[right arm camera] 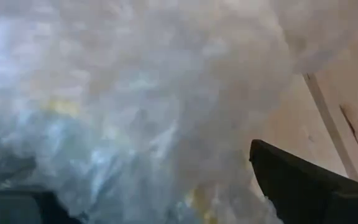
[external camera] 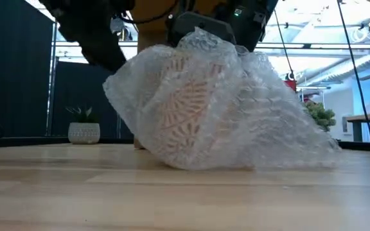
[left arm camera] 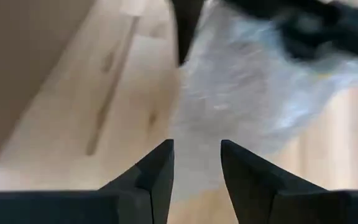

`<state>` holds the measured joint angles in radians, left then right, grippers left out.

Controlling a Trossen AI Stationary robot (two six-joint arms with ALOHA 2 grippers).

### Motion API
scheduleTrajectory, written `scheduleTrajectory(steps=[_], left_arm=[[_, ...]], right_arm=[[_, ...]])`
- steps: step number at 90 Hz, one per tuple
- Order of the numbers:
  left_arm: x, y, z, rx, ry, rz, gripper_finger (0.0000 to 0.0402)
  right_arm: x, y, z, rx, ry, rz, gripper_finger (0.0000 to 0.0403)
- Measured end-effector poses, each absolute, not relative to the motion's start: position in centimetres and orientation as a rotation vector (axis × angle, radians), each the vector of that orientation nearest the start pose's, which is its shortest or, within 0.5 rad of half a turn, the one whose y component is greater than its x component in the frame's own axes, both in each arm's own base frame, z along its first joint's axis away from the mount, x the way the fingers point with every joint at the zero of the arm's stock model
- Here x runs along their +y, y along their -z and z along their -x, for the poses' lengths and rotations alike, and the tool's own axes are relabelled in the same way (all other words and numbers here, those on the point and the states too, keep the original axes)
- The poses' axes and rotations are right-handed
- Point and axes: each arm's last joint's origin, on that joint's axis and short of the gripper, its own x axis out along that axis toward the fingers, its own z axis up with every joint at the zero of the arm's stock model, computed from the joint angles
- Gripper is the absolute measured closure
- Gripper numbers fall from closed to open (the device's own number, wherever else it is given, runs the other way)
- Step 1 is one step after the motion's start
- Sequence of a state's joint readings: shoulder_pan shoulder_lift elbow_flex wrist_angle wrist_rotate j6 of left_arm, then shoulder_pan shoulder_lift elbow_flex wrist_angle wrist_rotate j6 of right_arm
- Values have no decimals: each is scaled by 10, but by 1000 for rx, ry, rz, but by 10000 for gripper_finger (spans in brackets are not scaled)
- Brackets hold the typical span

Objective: Wrap mug
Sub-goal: Wrap the orange cup with the bubble wrap

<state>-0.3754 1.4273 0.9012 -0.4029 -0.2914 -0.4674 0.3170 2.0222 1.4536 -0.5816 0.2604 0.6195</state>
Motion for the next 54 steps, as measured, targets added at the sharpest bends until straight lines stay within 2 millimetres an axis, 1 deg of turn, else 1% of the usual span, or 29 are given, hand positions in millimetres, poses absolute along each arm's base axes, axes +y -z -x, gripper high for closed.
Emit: scheduleTrajectory(steps=[18, 34, 45, 48, 54], left_arm=[[-90, -208, -250, 1028, -223, 117, 282], [-94, -202, -234, 1136, -283, 57, 282], [-97, -190, -232, 1080, -277, 40, 282], [-98, -187, -234, 1040, -258, 38, 282], [-101, -184, -242, 906, -211, 29, 282]], right_arm=[[122, -173, -395, 1060, 287, -230, 133], [122, -173, -395, 1060, 287, -230, 133], [122, -173, -395, 1060, 287, -230, 133], [122, -173, -395, 1060, 287, -230, 133], [122, -173, -395, 1060, 286, -229, 133]])
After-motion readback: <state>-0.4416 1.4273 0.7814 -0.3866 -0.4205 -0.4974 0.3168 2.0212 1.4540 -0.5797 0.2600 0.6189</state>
